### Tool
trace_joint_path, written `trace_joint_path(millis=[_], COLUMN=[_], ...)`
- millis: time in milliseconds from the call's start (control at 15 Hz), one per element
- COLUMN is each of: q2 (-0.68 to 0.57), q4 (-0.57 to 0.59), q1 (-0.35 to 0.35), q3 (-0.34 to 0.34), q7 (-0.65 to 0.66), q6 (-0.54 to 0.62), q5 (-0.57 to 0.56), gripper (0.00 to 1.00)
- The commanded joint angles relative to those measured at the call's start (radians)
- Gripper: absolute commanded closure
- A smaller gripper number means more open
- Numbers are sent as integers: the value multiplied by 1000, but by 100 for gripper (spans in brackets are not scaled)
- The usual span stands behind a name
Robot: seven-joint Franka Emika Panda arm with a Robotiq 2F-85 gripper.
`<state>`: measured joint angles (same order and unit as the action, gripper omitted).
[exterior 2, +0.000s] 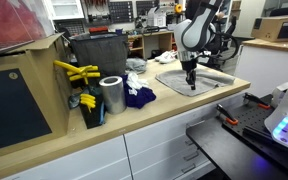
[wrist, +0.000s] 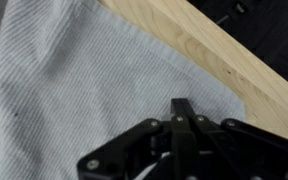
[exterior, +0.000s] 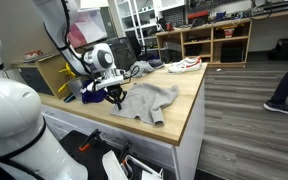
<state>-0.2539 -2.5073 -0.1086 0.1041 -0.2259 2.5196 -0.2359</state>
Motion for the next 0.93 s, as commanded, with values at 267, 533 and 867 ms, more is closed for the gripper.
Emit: trace_joint_path(millis=[267,533,867], q2=[-51,-58,-105], q4=[14,33,84], q1=[-28,-35,-51], q3=[28,83,149], q7=[55,39,28], q6=[60,73,78], q5=[23,94,181], gripper=[100,100,100])
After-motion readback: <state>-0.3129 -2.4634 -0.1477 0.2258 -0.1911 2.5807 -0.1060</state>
